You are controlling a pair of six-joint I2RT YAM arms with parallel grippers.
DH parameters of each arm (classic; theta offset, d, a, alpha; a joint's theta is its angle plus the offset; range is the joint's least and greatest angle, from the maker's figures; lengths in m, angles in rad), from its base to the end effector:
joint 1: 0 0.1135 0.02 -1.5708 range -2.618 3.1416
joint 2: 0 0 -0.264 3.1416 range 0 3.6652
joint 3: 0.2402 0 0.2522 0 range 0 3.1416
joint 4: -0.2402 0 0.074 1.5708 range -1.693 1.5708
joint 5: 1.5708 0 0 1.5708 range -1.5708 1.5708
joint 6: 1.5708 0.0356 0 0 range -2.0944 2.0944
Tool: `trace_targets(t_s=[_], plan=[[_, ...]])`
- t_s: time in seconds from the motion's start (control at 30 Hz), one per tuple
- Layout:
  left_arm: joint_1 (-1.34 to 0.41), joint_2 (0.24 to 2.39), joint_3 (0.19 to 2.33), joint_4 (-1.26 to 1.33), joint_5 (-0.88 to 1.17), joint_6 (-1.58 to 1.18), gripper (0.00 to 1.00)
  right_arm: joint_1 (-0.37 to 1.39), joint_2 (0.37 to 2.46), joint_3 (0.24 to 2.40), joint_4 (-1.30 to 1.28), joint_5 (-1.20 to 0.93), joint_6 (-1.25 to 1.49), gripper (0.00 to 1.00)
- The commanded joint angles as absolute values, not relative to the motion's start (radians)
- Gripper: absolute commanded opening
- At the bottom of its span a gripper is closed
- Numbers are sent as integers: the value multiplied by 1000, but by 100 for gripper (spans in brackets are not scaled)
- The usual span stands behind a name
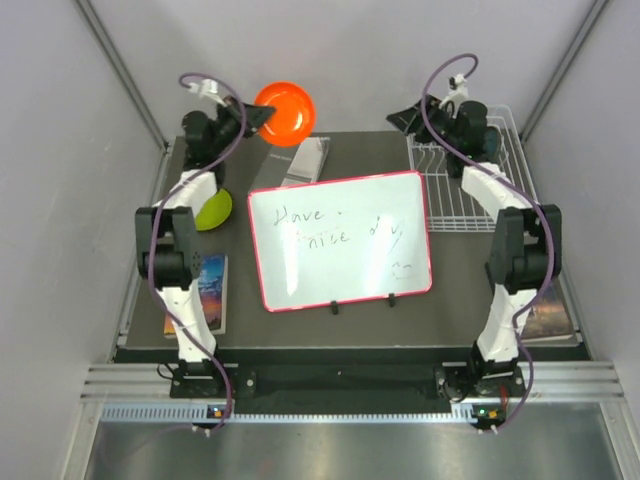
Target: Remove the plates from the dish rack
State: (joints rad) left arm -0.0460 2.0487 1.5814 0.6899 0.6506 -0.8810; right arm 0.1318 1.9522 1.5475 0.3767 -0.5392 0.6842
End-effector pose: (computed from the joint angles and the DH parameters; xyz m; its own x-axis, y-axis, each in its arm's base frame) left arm 0.4854 -0.0439 0.3137 -0.3431 -0.5987 -0.7238 0.5689 0.4807 -0.6673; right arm 0.4651 0.0801 0.3143 -0.4144 0.4922 -0.7655 -0.4641 0.6093 0.6429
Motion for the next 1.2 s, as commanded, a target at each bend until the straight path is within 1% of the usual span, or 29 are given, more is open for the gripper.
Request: trace_targets(t_s=[0.0,0.07,0.13,0.3,0.4,0.47,0.5,0.6,0.67,0.9,1.03,1.17], plan=[[69,1904,1478,782,630,-902,0,78,1839,1499,393,-514,634,63],[130,1872,1415,788,623,-907,0,60,1813,1474,391,-508,624,64],[184,1809,1312,721,589,-882,0,48,1792,1448,364,-491,591,64],[241,1660,1129,510,439,-660,0,23,1743,1419,266,-427,500,64],[268,1634,1092,408,388,-603,0,8,1727,1395,259,-419,489,64],[281,1634,1071,348,368,-582,0,-35,1718,1375,262,-428,495,64],[294,1628,1057,328,324,-577,0,-41,1717,1367,265,-431,499,64],[333,1609,994,347,288,-572,0,-54,1703,1336,267,-448,494,64],[347,1611,976,339,256,-560,0,-60,1692,1310,278,-451,495,64],[405,1658,953,350,239,-555,0,-71,1686,1287,291,-462,500,63],[437,1719,986,328,308,-558,0,-77,1680,1279,287,-460,495,63],[440,1759,989,336,310,-551,0,-81,1680,1276,281,-460,492,63]])
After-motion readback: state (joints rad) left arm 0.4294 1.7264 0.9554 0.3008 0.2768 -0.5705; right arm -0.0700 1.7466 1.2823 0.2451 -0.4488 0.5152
